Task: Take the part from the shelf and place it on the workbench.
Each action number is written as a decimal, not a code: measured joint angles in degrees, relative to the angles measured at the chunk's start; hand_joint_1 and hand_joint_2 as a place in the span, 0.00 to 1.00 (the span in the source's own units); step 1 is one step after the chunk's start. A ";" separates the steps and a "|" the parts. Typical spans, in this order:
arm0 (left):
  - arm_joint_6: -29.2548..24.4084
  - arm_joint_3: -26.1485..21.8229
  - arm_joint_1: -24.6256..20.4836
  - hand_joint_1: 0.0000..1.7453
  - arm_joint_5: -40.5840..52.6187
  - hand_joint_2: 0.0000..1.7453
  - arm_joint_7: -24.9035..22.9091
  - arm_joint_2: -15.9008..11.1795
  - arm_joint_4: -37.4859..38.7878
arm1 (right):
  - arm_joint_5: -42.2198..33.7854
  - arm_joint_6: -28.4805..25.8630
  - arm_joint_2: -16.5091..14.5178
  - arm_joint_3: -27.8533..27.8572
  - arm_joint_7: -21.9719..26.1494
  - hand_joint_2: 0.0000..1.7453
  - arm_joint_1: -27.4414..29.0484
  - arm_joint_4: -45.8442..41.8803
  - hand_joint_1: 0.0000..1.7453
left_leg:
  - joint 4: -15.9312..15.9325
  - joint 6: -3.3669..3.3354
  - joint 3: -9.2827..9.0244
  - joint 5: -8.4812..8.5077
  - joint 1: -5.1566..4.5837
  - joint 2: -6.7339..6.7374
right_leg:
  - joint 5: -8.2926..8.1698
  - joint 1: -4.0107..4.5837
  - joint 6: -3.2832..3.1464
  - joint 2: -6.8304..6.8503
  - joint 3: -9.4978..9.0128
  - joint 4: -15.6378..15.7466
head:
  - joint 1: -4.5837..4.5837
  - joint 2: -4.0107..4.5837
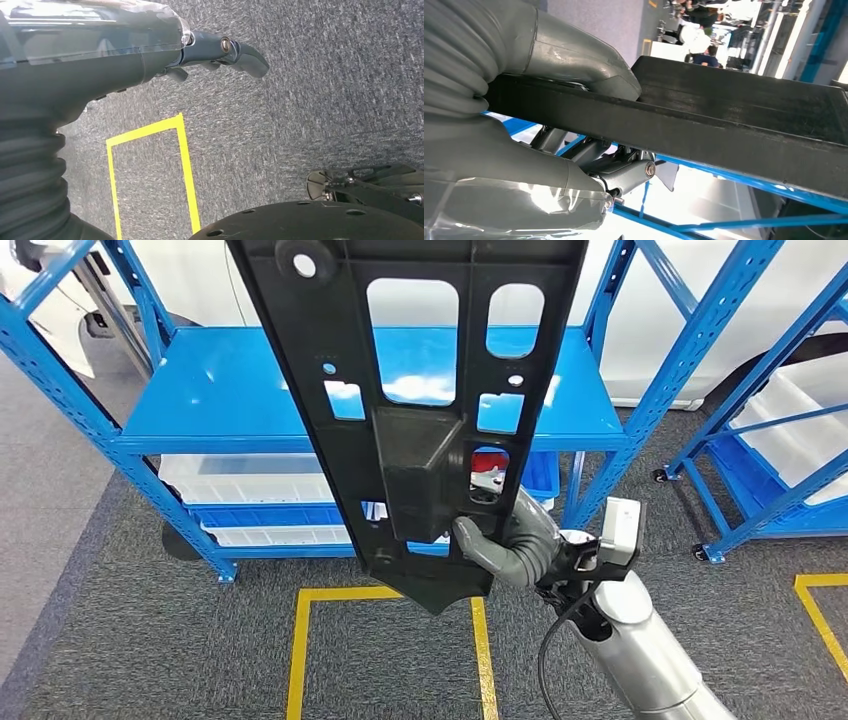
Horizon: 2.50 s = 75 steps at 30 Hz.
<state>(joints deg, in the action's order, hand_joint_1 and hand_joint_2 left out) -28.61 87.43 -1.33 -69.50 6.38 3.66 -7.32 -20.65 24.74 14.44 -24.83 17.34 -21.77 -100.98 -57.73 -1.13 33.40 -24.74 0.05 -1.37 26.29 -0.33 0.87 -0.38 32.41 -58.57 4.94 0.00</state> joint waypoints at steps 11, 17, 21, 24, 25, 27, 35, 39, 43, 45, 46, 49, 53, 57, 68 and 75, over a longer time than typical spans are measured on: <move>-0.01 0.00 -0.52 0.00 -0.03 1.00 0.12 -0.10 0.00 | -0.01 0.00 -0.02 0.00 -0.01 1.00 0.04 0.00 1.00 | -15.52 1.99 7.41 -5.50 -0.02 0.18 | -0.14 -0.04 -2.30 0.26 -0.50 1.24 | 0.00 0.00; -0.01 0.00 -0.03 0.00 -0.01 1.00 0.03 -0.14 0.00 | 0.01 0.00 -0.02 0.00 -0.01 1.00 0.02 0.00 1.00 | -0.49 0.49 0.24 0.14 -0.34 0.07 | 0.51 0.29 -1.15 -0.13 -0.57 0.83 | 0.00 0.00; -0.01 0.00 -0.03 0.00 0.00 1.00 0.04 -0.03 0.00 | 0.00 0.00 -0.02 0.00 -0.01 1.00 -0.07 -0.02 1.00 | 0.34 -0.62 0.13 0.35 0.15 0.17 | 3.86 0.13 0.04 -0.01 1.55 -4.13 | -0.01 0.00; -0.01 0.00 -0.02 0.00 0.00 1.00 0.04 -0.03 0.00 | 0.00 0.00 -0.02 0.00 -0.01 1.00 0.09 0.00 1.00 | 0.27 -0.84 0.24 0.29 0.09 0.22 | 8.32 -0.22 0.55 0.06 6.81 -14.76 | -0.01 0.00; -0.01 0.00 -0.02 0.00 0.00 1.00 0.04 -0.03 0.00 | 0.00 0.00 -0.02 0.00 -0.01 1.00 0.13 0.00 1.00 | 0.22 -0.83 0.27 0.27 0.09 0.20 | 7.95 -0.32 0.64 0.07 7.49 -15.90 | -0.01 0.00; 0.00 0.00 -0.03 0.00 0.00 1.00 0.04 -0.02 0.00 | 0.00 -0.01 -0.02 0.00 -0.01 1.00 0.12 0.00 1.00 | 0.09 -0.73 0.20 0.17 0.10 0.12 | 4.22 -0.47 0.61 0.08 5.57 -11.42 | -0.01 0.00; -0.01 0.00 -0.01 0.00 -0.01 1.00 0.04 -0.07 0.00 | -0.01 -0.01 -0.02 0.00 0.00 1.00 -0.07 0.00 1.00 | -1.51 1.39 0.72 -1.22 -0.25 0.08 | -0.09 -0.35 -1.57 0.04 -0.02 0.89 | 0.01 0.00; -0.01 0.00 -0.40 0.00 -0.03 1.00 0.12 -0.10 0.00 | -0.01 0.00 -0.04 0.00 -0.01 1.00 -0.02 0.00 1.00 | -15.53 2.06 7.20 -7.94 -0.06 0.17 | -0.13 -0.24 -2.31 0.35 -0.13 1.07 | 0.00 0.00; -0.01 0.00 -0.36 0.00 -0.02 1.00 0.08 -0.13 0.00 | 0.00 0.01 -0.04 0.00 -0.01 1.00 0.01 0.00 1.00 | -9.91 1.87 4.56 -2.81 0.02 0.20 | 0.17 -0.14 -2.22 0.16 -0.54 0.98 | 0.00 0.00; -0.01 0.00 -0.08 0.00 -0.01 1.00 0.02 -0.15 0.00 | 0.00 0.00 -0.04 0.00 -0.01 1.00 0.00 0.00 1.00 | -2.70 1.37 0.96 -0.25 -0.09 0.22 | 0.46 0.03 -1.80 -0.06 -0.59 0.83 | 0.00 0.00; -0.01 0.00 0.00 0.00 -0.01 1.00 0.02 -0.15 0.00 | 0.00 0.00 -0.04 0.00 -0.01 1.00 -0.01 0.00 1.00 | -1.03 1.08 0.16 -0.05 -0.15 0.21 | 0.56 0.10 -1.53 -0.12 -0.54 0.75 | 0.00 0.00; -0.01 0.00 -0.01 0.00 -0.01 1.00 0.03 -0.09 0.00 | 0.00 0.00 -0.04 0.01 -0.01 1.00 -0.04 -0.01 1.00 | -0.15 0.24 0.01 -0.16 -0.07 0.09 | 0.84 0.17 -0.61 -0.15 -0.45 0.50 | 0.00 0.00; -0.01 0.00 0.02 0.00 0.00 1.00 0.03 0.01 0.00 | 0.00 0.00 -0.04 0.02 0.01 1.00 -0.05 -0.01 1.00 | 0.44 -0.70 -0.18 0.04 0.23 0.27 | 6.62 -0.12 0.48 0.02 4.25 -9.58 | -0.01 0.00; -0.01 0.00 0.02 0.00 0.00 1.00 0.04 0.01 0.00 | 0.00 0.00 -0.04 0.02 -0.01 1.00 0.15 0.00 1.00 | 0.21 -0.73 -0.25 -0.16 0.19 0.18 | 5.44 -0.50 0.86 0.07 6.73 -13.74 | -0.01 0.00; -0.01 0.00 -0.17 0.00 -0.03 1.00 0.08 -0.10 0.01 | 0.00 0.00 -0.06 0.02 0.02 1.00 -0.03 0.00 1.00 | -9.51 1.83 4.07 -6.04 -0.09 0.10 | -0.46 -0.43 -2.12 0.18 0.16 1.22 | 0.01 0.00; -0.01 0.00 -0.14 0.00 -0.02 1.00 0.04 -0.13 0.02 | 0.01 0.00 -0.06 0.02 -0.01 1.00 0.01 0.00 1.00 | -4.04 1.51 1.68 -0.58 0.02 0.22 | 0.20 -0.09 -1.90 -0.02 -0.37 0.89 | 0.00 0.00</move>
<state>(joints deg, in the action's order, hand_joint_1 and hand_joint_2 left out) -28.61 87.43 -1.46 -69.52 6.42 3.53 -7.30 -20.65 24.74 14.38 -24.81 17.33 -21.75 -100.98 -61.77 0.38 35.08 -25.32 0.07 -1.15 26.49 -0.42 -1.03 -0.40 32.04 -57.68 4.95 0.00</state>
